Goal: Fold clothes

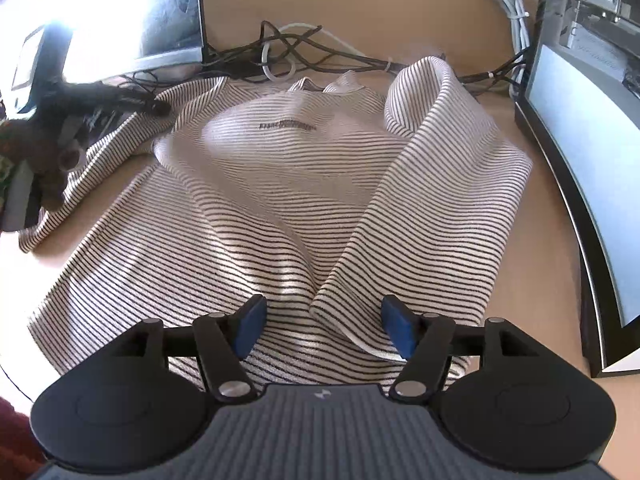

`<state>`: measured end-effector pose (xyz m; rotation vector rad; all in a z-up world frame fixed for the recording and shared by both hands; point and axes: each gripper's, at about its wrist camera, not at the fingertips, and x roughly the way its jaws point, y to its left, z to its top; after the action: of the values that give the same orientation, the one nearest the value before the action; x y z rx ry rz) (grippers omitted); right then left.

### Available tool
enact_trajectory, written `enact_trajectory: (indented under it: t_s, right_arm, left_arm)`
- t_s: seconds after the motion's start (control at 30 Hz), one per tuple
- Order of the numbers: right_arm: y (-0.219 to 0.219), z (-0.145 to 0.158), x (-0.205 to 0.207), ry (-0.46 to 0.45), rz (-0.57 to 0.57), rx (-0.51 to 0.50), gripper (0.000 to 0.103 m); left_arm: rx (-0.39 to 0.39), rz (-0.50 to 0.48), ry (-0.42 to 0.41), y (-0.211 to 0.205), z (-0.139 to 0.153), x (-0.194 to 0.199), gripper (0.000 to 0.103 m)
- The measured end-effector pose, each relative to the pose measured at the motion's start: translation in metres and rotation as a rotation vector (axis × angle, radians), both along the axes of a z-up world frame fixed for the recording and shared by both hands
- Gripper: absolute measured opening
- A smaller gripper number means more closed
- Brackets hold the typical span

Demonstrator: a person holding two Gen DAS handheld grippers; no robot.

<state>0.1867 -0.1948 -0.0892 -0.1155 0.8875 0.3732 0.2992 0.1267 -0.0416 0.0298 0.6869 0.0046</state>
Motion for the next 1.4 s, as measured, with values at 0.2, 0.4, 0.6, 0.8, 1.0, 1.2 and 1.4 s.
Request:
enact_trajectory:
  t_s: [0.2, 0.4, 0.6, 0.8, 1.0, 1.2, 1.4]
  right_arm:
    - [-0.02, 0.006, -0.005, -0.033, -0.073, -0.072, 0.066]
    - [-0.027, 0.012, -0.026, -0.055, -0.187, -0.173, 0.066]
    - [-0.037, 0.019, -0.066, -0.071, -0.302, -0.218, 0.066]
    - [-0.039, 0.019, -0.112, -0.059, -0.341, -0.251, 0.066]
    - [-0.044, 0.012, -0.128, -0.107, -0.27, -0.253, 0.066]
    - [-0.043, 0.006, -0.135, -0.176, -0.125, -0.277, 0.066]
    - [-0.025, -0.008, -0.124, -0.208, 0.016, -0.318, 0.065]
  left_arm:
    - [-0.103, -0.151, 0.01, -0.002, 0.018, -0.056, 0.078]
    - [-0.095, -0.346, 0.054, -0.024, 0.019, -0.087, 0.089]
    - [-0.153, -0.506, 0.113, -0.035, 0.007, -0.115, 0.095]
    - [-0.152, -0.515, 0.162, -0.033, -0.006, -0.138, 0.096]
    - [-0.135, -0.39, 0.15, -0.025, -0.006, -0.159, 0.098]
    - [-0.17, -0.256, 0.178, -0.032, 0.0, -0.186, 0.1]
    - [-0.144, -0.212, 0.167, -0.044, 0.001, -0.214, 0.1]
